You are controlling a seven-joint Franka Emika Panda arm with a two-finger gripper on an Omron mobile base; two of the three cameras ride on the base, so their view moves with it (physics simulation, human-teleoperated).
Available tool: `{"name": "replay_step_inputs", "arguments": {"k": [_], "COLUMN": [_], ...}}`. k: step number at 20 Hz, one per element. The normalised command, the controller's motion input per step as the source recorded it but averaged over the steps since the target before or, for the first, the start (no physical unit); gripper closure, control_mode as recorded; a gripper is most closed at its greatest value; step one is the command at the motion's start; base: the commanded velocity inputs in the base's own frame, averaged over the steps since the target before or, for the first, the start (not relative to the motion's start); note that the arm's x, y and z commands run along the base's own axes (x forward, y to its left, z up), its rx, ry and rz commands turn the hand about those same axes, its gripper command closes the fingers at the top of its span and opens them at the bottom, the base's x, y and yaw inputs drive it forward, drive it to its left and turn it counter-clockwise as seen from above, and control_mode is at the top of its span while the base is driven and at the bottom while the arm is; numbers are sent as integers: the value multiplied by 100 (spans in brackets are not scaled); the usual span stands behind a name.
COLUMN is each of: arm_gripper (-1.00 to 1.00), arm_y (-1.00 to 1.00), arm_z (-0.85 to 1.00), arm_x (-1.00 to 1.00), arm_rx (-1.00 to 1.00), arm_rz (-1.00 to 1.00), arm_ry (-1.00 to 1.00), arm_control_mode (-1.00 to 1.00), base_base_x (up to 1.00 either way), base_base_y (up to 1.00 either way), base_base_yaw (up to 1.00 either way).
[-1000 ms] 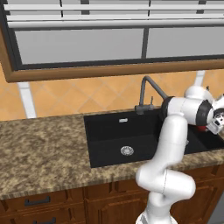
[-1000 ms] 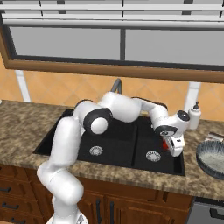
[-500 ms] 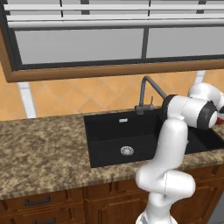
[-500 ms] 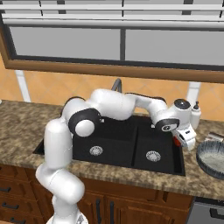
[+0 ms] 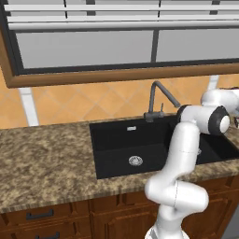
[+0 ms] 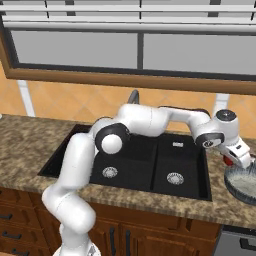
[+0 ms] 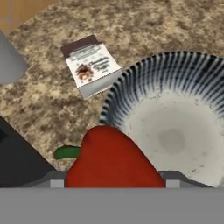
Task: Pick the bell pepper from the sink and place it in the bowl. Then pick the bowl and place it in the microwave. Then close the microwave door and press the start button.
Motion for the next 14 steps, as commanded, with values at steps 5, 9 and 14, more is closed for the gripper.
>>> {"name": "replay_step_inputs", "arguments": {"k": [5,9,14], "arm_gripper": [100,-100,-100], "arm_y": [-70,-31,-1], "arm_z": [-28,-39,-13], "arm_x": [-35,-27,-2], "arm_rx": [-7,-5,-1], "arm_rz": [6,14,17], "arm_ry": [0,0,0], "arm_control_mode": [-100,-100,-100], "base_base_x": [0,0,0], "base_base_y": [0,0,0], "base_base_yaw": [0,0,0]}}
